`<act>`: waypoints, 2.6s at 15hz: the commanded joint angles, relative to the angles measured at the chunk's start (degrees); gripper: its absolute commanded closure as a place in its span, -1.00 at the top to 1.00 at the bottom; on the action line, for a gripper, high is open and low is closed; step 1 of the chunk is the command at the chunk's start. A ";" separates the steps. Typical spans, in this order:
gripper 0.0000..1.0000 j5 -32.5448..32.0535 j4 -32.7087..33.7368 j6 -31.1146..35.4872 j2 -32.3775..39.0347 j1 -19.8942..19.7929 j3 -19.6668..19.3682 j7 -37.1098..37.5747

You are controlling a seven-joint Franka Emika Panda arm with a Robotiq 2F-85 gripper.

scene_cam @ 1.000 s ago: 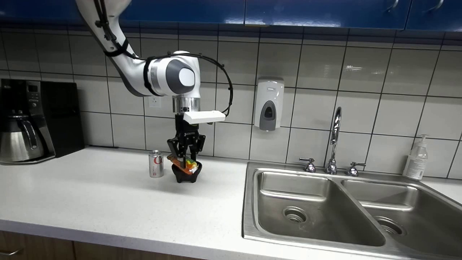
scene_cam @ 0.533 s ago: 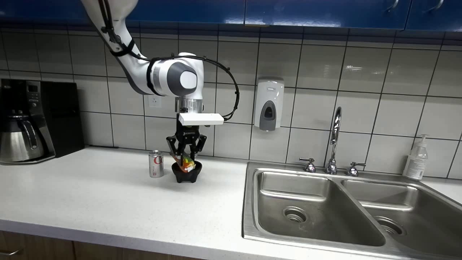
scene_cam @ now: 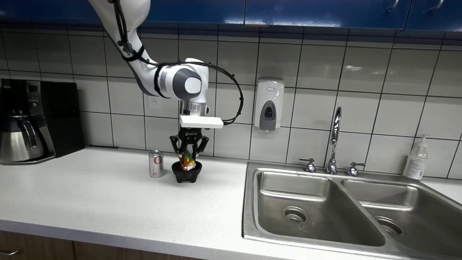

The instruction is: Put the candy bar into the black bowl

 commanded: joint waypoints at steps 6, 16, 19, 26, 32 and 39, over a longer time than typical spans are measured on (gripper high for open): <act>-0.68 0.72 8.34 -4.02 6.25 -1.49 2.61 5.73; 0.45 -0.23 11.05 -5.76 8.73 -1.84 3.18 7.52; 0.91 -0.11 11.01 -5.87 8.66 -2.00 3.25 7.24; 1.00 1.17 7.30 -4.78 4.81 -3.00 3.44 5.66; 1.00 0.96 -1.79 -3.07 -3.75 -3.16 2.62 4.87; 1.00 0.01 -17.75 -2.84 -17.78 -1.71 0.92 5.78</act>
